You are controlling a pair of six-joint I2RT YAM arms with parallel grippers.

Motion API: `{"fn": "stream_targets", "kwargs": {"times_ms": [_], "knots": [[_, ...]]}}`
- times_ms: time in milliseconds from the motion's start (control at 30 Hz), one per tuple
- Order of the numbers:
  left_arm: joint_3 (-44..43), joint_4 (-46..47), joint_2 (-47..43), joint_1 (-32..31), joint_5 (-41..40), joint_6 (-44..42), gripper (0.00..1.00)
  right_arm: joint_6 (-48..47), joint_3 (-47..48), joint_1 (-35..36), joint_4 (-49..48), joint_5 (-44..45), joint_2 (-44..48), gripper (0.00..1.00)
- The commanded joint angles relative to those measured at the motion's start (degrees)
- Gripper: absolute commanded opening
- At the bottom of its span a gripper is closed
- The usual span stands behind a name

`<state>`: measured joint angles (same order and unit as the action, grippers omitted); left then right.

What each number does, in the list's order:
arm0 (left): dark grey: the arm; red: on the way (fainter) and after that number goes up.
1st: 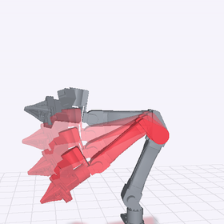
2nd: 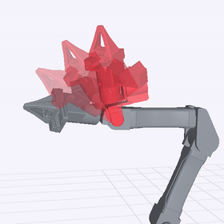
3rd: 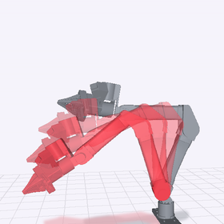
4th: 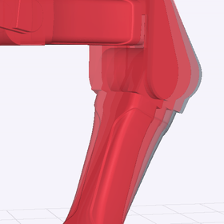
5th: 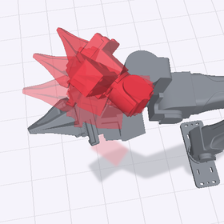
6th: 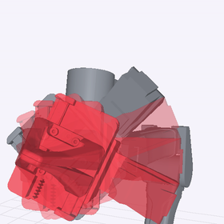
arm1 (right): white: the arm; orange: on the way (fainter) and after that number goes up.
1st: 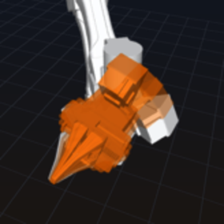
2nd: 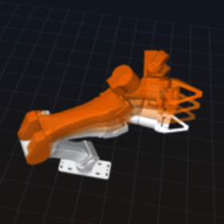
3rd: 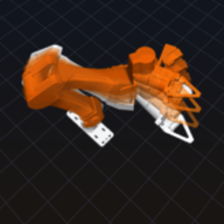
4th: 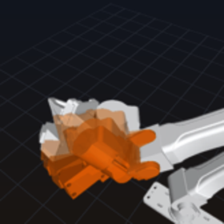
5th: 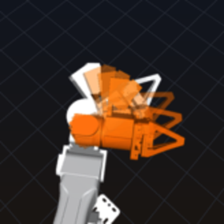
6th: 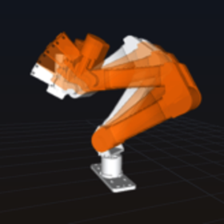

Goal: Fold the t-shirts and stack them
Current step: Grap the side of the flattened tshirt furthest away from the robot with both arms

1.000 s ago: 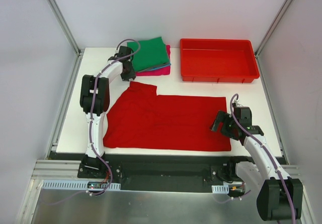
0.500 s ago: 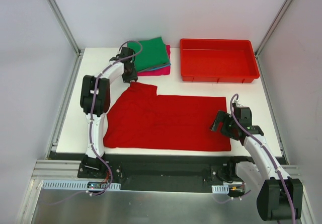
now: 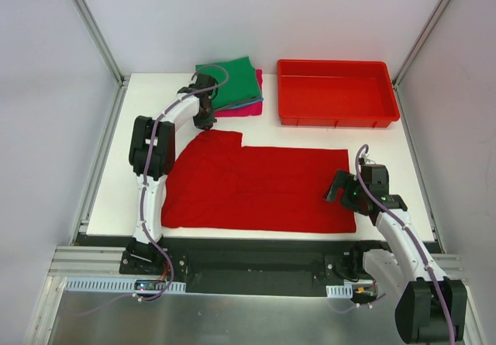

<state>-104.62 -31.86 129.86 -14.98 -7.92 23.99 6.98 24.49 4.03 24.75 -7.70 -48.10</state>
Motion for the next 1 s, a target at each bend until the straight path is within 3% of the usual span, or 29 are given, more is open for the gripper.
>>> {"fn": "stream_targets", "kwargs": {"times_ms": [0,267,433,633,967], "knots": [[-1.20,-5.06,0.40,0.04,-4.46,-0.87,0.00,-0.22,0.38,-0.34,0.30,1.11,1.07,0.96],[0.99,-3.13,-7.69,0.04,-5.26,-0.35,0.00,0.13,2.40,-0.34,2.41,4.80,0.11,0.96],[2.23,-0.32,-9.54,-0.05,-0.61,-1.92,0.00,1.36,7.49,-0.52,0.83,6.73,-5.06,0.96],[1.09,0.48,-8.31,-0.13,2.30,-4.74,0.00,4.35,17.15,-2.01,-1.10,12.71,-18.40,0.96],[-1.90,2.06,-5.68,-0.05,4.50,-5.27,0.00,1.98,38.60,-3.59,-4.19,10.43,-44.52,0.99]]}}
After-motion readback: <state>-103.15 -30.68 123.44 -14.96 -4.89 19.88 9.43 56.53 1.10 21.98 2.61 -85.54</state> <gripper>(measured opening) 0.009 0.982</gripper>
